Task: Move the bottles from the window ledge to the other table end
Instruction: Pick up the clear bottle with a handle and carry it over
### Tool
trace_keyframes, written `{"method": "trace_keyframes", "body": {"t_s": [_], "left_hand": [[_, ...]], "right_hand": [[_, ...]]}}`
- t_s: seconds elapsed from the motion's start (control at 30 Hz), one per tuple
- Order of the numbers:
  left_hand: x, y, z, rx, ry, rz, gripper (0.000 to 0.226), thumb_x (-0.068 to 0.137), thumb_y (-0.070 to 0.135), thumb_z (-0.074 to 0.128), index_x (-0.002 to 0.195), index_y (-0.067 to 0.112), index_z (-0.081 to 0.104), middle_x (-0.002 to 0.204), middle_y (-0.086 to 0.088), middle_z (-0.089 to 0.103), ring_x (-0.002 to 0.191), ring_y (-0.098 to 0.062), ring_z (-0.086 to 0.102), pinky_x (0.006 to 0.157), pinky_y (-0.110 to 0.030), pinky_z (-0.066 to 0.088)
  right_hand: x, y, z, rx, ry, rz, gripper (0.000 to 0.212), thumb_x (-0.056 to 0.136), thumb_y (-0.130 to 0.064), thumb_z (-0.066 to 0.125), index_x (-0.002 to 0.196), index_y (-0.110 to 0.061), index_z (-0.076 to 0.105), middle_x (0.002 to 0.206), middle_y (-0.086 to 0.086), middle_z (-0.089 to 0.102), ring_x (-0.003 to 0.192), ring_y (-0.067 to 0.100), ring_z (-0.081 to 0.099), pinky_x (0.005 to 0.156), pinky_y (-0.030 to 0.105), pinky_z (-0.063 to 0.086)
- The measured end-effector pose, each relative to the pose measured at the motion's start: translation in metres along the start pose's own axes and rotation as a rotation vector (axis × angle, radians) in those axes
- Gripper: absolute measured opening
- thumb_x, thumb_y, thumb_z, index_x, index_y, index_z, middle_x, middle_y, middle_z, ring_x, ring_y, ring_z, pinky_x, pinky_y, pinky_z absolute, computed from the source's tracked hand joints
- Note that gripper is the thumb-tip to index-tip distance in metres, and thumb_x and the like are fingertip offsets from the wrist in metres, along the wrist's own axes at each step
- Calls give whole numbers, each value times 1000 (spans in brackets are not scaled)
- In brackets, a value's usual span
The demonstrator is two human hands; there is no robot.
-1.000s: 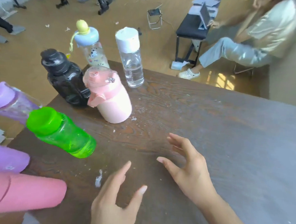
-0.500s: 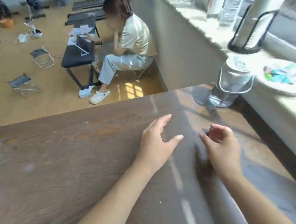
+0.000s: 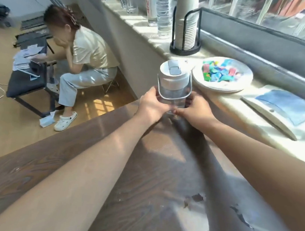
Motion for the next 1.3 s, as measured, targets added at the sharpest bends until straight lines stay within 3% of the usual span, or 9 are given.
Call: {"method": "trace_keyframes", "body": {"t_s": [0.17, 0.27, 0.4, 0.6, 0.73, 0.93, 1.03, 1.17, 1.3], "left_hand": [[-14, -5, -12, -82, 5, 1, 66, 72, -2, 94, 131, 4, 65, 106, 3, 66, 90, -9, 64, 61, 5, 44], [-37, -16, -37, -135, 5, 34, 70, 71, 10, 98, 133, 15, 64, 102, 17, 66, 84, 12, 63, 63, 9, 40], [-80, -48, -85, -264, 94, -8, 63, 69, 2, 97, 122, 15, 65, 97, 16, 69, 75, 22, 63, 70, 4, 46], [-154, -120, -179, -238, 333, -93, 74, 63, 20, 102, 128, 25, 67, 122, 11, 79, 115, -9, 74, 101, -38, 61], [-196, -168, -241, -318, 455, -185, 78, 64, 5, 99, 133, 20, 65, 124, 9, 79, 115, -8, 76, 102, -43, 62], [-254, -231, -316, -354, 631, -299, 74, 48, 31, 93, 117, 38, 69, 120, 11, 81, 115, -14, 77, 100, -52, 62], [-278, -262, -347, -364, 713, -342, 71, 47, 24, 96, 111, 36, 69, 112, 14, 83, 109, -8, 78, 100, -48, 62], [-296, -297, -376, -374, 767, -399, 70, 50, 13, 93, 113, 33, 69, 110, 14, 83, 108, -6, 79, 101, -49, 62], [-296, -313, -393, -355, 785, -424, 73, 46, 28, 89, 116, 31, 68, 113, 9, 82, 107, -9, 79, 98, -50, 63]], "right_hand": [[-19, -17, 2, 72, -9, -28, 80, 44, -46, 91, 117, -22, 68, 107, -5, 80, 98, 13, 77, 90, 44, 62], [-43, -41, 13, 75, -29, -76, 76, 52, -44, 95, 119, -23, 68, 110, -6, 79, 101, 10, 75, 91, 38, 61], [-80, -71, 56, 88, -135, -116, 58, 67, -14, 94, 118, -17, 68, 103, -1, 80, 92, 11, 77, 83, 42, 64], [-134, -132, 152, 82, -295, -298, 64, 67, -22, 95, 124, -16, 68, 114, -10, 76, 106, 1, 71, 91, 19, 57], [-170, -173, 221, 131, -423, -320, 57, 70, -13, 93, 119, -20, 67, 106, -18, 74, 98, -10, 69, 82, 8, 53], [-220, -217, 319, 166, -580, -363, 56, 73, -5, 87, 121, -24, 65, 104, -23, 72, 98, -17, 66, 78, 4, 50], [-244, -239, 364, 161, -648, -403, 58, 73, -10, 88, 121, -29, 63, 106, -23, 71, 98, -17, 65, 77, 1, 47], [-263, -260, 412, 136, -726, -427, 68, 70, -20, 92, 132, -24, 62, 117, -15, 73, 107, -6, 66, 80, 1, 47], [-267, -270, 438, 125, -745, -405, 71, 70, -23, 93, 134, -24, 60, 119, -13, 73, 110, 3, 68, 94, 25, 56]]}}
Point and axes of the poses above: each hand's wrist, its own x-axis towards the middle knuckle, its own z-axis out of the palm, y = z × x, the point moved 1 cm from there along x, towards the middle knuckle
